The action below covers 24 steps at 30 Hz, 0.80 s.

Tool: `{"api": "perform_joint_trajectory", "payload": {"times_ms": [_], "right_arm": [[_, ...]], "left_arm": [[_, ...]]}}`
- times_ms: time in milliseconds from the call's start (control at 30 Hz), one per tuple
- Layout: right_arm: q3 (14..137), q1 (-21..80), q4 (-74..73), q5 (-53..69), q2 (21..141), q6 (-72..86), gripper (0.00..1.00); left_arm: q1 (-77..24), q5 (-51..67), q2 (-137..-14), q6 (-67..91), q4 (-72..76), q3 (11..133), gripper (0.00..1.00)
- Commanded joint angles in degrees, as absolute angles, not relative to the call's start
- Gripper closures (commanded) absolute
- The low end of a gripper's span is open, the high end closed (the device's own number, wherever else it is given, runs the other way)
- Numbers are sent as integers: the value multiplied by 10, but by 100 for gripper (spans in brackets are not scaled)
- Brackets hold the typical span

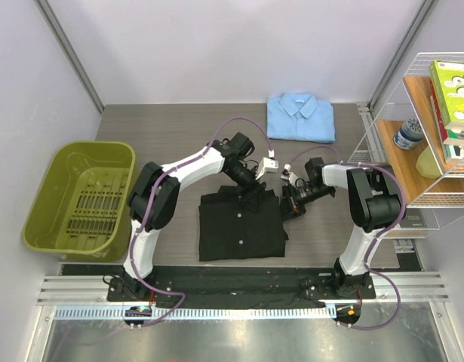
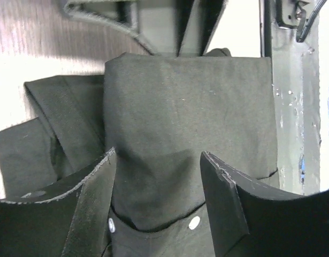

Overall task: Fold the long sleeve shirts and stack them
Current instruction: Fold the shirt

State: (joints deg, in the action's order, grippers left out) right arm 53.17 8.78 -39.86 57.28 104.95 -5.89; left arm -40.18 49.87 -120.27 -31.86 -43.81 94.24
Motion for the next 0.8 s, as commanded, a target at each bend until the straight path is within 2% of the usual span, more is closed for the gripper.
{"api": "perform_joint_trajectory", "payload": {"times_ms": [0, 67, 100, 167, 200, 233, 300, 467, 500, 600, 767], "right_arm": [[553, 99, -388, 603, 1069, -42, 89], [548, 104, -388, 607, 1069, -40, 90], [542, 105, -388, 614, 1069, -40, 90], [541, 105, -388, 619, 1069, -40, 90], [541, 105, -389, 621, 1069, -40, 90], [542, 105, -393, 624, 1070, -39, 89], [548, 105, -402, 625, 1078, -45, 85], [556, 105, -435, 622, 1087, -61, 83], [559, 105, -439, 624, 1089, -64, 88], [555, 105, -447, 625, 1093, -65, 92], [552, 105, -448, 627, 1115, -68, 93]], "left_arm": [[-405, 530, -1196, -320, -448, 936, 34], [-405, 517, -1198, -318, -442, 934, 38], [-405, 513, -1201, -319, -446, 936, 46], [-404, 504, -1205, -316, -451, 947, 56], [-404, 499, -1209, -309, -451, 949, 69], [-401, 496, -1211, -299, -447, 951, 78], [-387, 490, -1210, -245, -414, 954, 100], [-349, 505, -1214, -200, -400, 995, 100], [-346, 509, -1217, -197, -412, 1005, 100], [-345, 514, -1231, -206, -429, 1021, 100], [-344, 504, -1245, -206, -424, 1020, 100]]}}
